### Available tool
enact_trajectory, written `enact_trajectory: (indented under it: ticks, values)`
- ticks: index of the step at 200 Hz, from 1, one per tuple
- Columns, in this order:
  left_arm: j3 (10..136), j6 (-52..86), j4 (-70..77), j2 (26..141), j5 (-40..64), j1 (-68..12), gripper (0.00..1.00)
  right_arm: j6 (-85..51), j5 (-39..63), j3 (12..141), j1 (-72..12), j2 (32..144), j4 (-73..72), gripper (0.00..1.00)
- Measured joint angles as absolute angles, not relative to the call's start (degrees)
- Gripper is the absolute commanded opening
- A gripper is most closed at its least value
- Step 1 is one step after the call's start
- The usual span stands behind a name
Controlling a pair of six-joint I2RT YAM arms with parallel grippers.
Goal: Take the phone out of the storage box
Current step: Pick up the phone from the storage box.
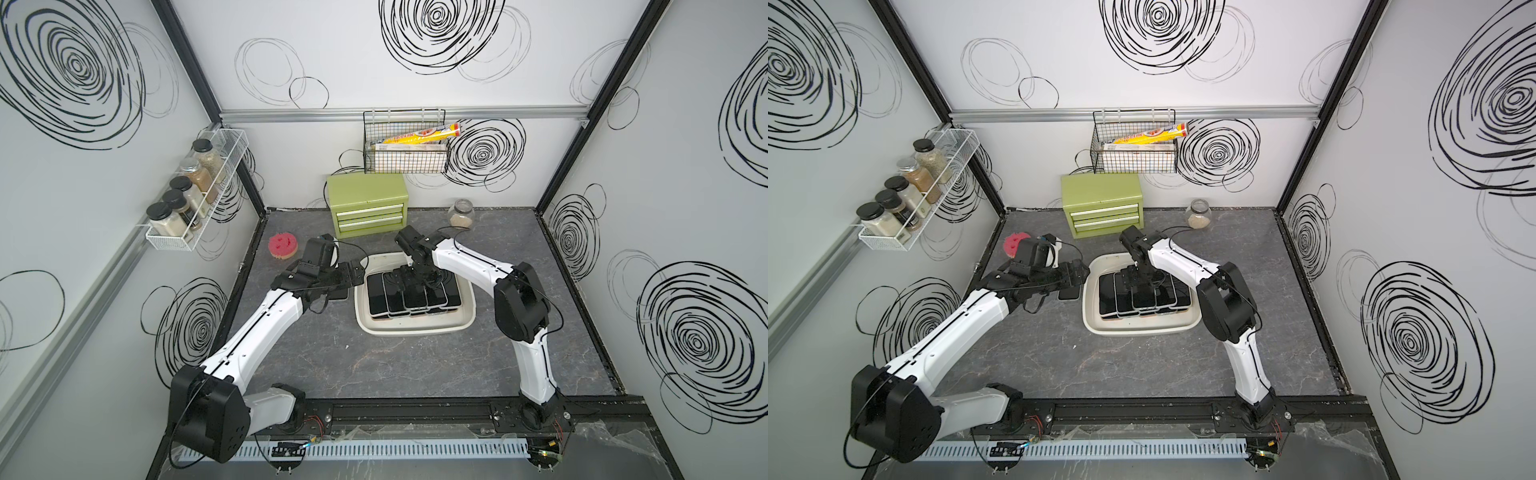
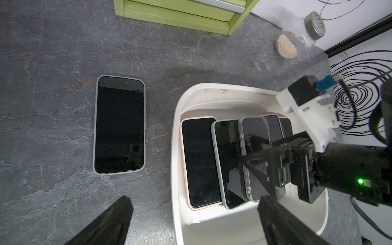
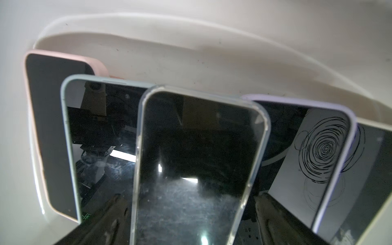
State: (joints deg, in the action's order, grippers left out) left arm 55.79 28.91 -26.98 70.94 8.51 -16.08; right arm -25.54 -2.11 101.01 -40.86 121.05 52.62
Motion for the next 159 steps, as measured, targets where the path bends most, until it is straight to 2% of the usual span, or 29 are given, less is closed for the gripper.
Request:
enact_trajectory:
  ticks: [63, 127, 159]
  values:
    - [55.4, 28.9, -27.0, 70.7, 8.5, -16.1, 0.99, -25.5, -2.5, 100.2, -41.1, 121.3, 51.4, 1.0]
    - [55.4, 28.9, -27.0, 70.5, 8.5, -16.1, 0.99, -25.1, -3.3, 100.0, -41.1, 121.6, 50.0, 0.96]
    - [55.1, 28.9, -26.9, 70.3, 8.6, -16.1, 0.99, -24.7, -3.5, 99.3, -41.1, 121.5, 48.3, 0.87]
